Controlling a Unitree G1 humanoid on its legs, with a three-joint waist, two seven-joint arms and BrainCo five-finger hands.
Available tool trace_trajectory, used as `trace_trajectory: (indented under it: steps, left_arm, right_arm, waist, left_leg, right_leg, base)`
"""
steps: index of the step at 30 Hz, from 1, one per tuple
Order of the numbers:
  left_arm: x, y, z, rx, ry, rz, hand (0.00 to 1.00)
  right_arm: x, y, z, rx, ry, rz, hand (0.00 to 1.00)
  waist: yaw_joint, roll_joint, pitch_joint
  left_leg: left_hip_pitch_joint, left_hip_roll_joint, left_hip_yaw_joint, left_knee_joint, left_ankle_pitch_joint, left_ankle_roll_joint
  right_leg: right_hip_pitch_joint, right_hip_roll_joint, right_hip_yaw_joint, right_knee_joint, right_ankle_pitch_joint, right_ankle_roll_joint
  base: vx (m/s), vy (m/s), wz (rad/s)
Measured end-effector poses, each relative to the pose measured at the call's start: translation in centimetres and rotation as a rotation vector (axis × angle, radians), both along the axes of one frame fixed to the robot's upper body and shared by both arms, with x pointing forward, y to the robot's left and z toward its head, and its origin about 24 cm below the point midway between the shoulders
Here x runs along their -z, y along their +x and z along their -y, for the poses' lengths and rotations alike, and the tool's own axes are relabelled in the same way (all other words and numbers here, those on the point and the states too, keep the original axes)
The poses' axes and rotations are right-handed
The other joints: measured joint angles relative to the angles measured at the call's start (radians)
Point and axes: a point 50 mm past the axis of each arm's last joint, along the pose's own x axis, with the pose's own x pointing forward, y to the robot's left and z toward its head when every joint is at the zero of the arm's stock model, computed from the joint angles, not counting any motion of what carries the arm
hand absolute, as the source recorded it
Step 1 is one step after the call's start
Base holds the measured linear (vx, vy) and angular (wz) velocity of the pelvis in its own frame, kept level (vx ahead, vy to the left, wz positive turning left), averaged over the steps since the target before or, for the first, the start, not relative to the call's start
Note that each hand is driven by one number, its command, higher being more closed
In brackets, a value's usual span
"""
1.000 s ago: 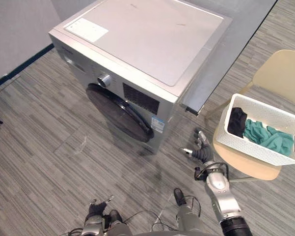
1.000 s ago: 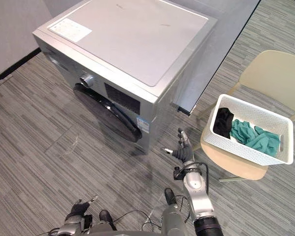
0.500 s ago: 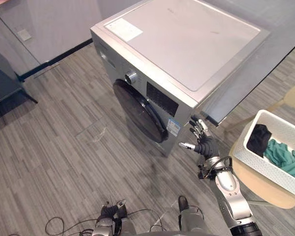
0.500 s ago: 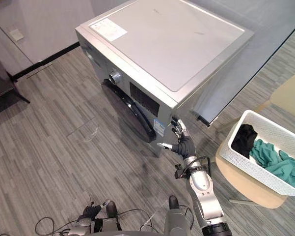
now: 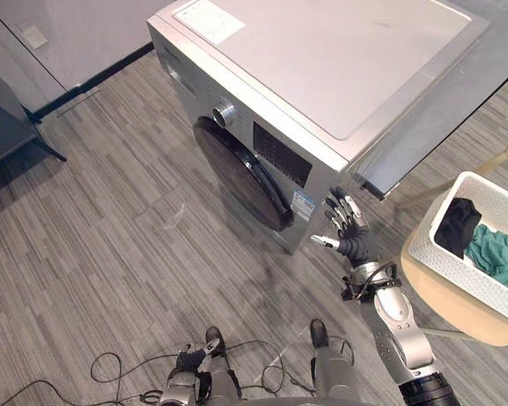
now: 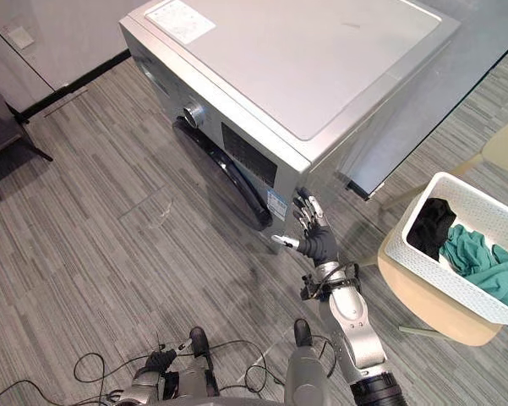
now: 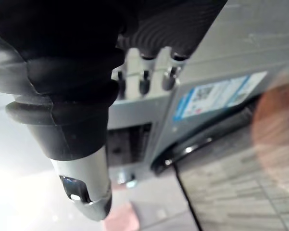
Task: Pick up the laundry basket with both hands and put the clothes into the washing machine.
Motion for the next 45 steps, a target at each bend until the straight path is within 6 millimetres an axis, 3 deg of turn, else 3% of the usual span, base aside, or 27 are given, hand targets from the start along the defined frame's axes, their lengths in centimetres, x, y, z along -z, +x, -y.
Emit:
trace_trajectory:
  steps: [6, 9, 12, 14, 18, 23, 26, 30, 31, 35, 37, 45]
  left_arm:
    - [-0.3, 0.9, 0.6, 0.022, 0.005, 0.027, 0.00]
    - [-0.7, 1.8, 0.6, 0.023, 0.008, 0.060, 0.00]
    - [-0.7, 2.0, 0.6, 0.022, 0.010, 0.059, 0.00]
    - [-0.8, 2.0, 0.6, 0.023, 0.011, 0.059, 0.00]
    - [-0.8, 2.1, 0.6, 0.024, 0.012, 0.062, 0.00]
    - [-0.9, 2.3, 0.6, 0.026, 0.011, 0.071, 0.00]
    - [-1.0, 2.4, 0.6, 0.027, 0.012, 0.075, 0.00]
    - [-1.0, 2.6, 0.6, 0.028, 0.013, 0.078, 0.00]
    - [-1.1, 2.6, 0.6, 0.027, 0.015, 0.083, 0.00]
    - [-1.1, 2.5, 0.4, 0.025, 0.021, 0.082, 0.00]
    - [-1.0, 2.5, 0.4, 0.025, 0.021, 0.081, 0.00]
    - [-1.0, 2.4, 0.3, 0.020, 0.027, 0.077, 0.00]
  right_arm:
    - [2.0, 0.7, 0.3, 0.048, -0.011, -0.073, 0.00]
    - [5.5, 0.3, 0.0, 0.043, -0.079, -0.241, 0.00]
    - [9.9, -2.0, -0.5, 0.030, -0.167, -0.443, 0.00]
    - [11.1, -3.1, -0.5, 0.029, -0.201, -0.498, 0.00]
    - [12.9, -4.3, 0.1, 0.019, -0.267, -0.571, 0.00]
    - [12.9, -4.3, 0.2, 0.011, -0.315, -0.562, 0.00]
    - [12.1, -3.8, -0.4, -0.004, -0.301, -0.526, 0.00]
    - [8.3, -2.1, -1.9, -0.047, -0.255, -0.346, 0.00]
    - [6.2, -1.3, -2.4, -0.048, -0.238, -0.253, 0.00]
    - [1.7, 0.6, -3.1, -0.032, -0.158, -0.051, 0.00]
    - [0.3, 1.1, -3.3, -0.032, -0.115, 0.005, 0.00]
    - [-1.6, 2.1, -3.8, -0.034, -0.050, 0.068, 0.00]
  waist:
    - [0.004, 0.003, 0.015]
    - [0.019, 0.007, 0.043]
    - [0.032, 0.011, 0.060]
    - [0.032, 0.007, 0.062]
    - [0.029, 0.007, 0.062]
    - [0.023, 0.005, 0.063]
    - [0.028, -0.002, 0.067]
    - [0.027, -0.016, 0.073]
    - [0.030, -0.021, 0.072]
    - [0.031, -0.029, 0.070]
    - [0.031, -0.030, 0.070]
    - [0.032, -0.035, 0.072]
  left_leg:
    - [-0.013, -0.024, 0.000, -0.020, 0.000, 0.000]
    - [-0.020, -0.035, 0.000, -0.025, 0.000, 0.000]
    - [-0.025, -0.045, 0.003, -0.041, -0.016, -0.020]
    - [-0.026, -0.051, 0.007, -0.041, -0.019, -0.024]
    - [-0.016, -0.056, 0.031, -0.041, -0.027, -0.033]
    - [-0.009, -0.056, 0.048, -0.041, -0.031, -0.037]
    - [-0.006, -0.056, 0.054, -0.041, -0.033, -0.037]
    - [-0.005, -0.056, 0.054, -0.041, -0.033, -0.037]
    - [-0.005, -0.056, 0.054, -0.041, -0.033, -0.037]
    - [-0.003, -0.056, 0.057, -0.041, -0.033, -0.037]
    - [-0.002, -0.056, 0.058, -0.041, -0.033, -0.037]
    - [0.001, -0.056, 0.061, -0.041, -0.033, -0.037]
  right_leg:
    - [0.002, -0.022, 0.001, -0.055, 0.041, 0.012]
    - [0.005, -0.030, 0.009, -0.073, 0.053, 0.012]
    - [0.003, -0.037, 0.018, -0.090, 0.064, 0.029]
    - [0.006, -0.040, 0.036, -0.102, 0.074, 0.035]
    - [0.002, -0.045, 0.064, -0.113, 0.084, 0.048]
    - [0.001, -0.045, 0.079, -0.123, 0.091, 0.051]
    - [0.003, -0.044, 0.089, -0.133, 0.100, 0.050]
    - [0.003, -0.045, 0.091, -0.134, 0.103, 0.051]
    - [0.004, -0.045, 0.091, -0.134, 0.103, 0.051]
    - [0.004, -0.045, 0.095, -0.134, 0.104, 0.051]
    - [0.003, -0.044, 0.097, -0.134, 0.104, 0.051]
    - [0.004, -0.044, 0.109, -0.134, 0.104, 0.050]
  base:
    - [-0.02, 0.029, 0.03]
    - [-0.03, 0.043, 0.07]
    - [0.00, 0.042, 0.08]
    - [0.03, 0.030, -0.08]
    - [0.03, 0.013, -0.16]
    - [0.03, -0.007, -0.11]
    - [0.03, -0.015, -0.09]
    - [0.00, 0.000, 0.00]
    - [0.00, 0.000, 0.00]
    - [0.00, 0.000, 0.00]
    - [0.00, 0.000, 0.00]
    - [0.00, 0.000, 0.00]
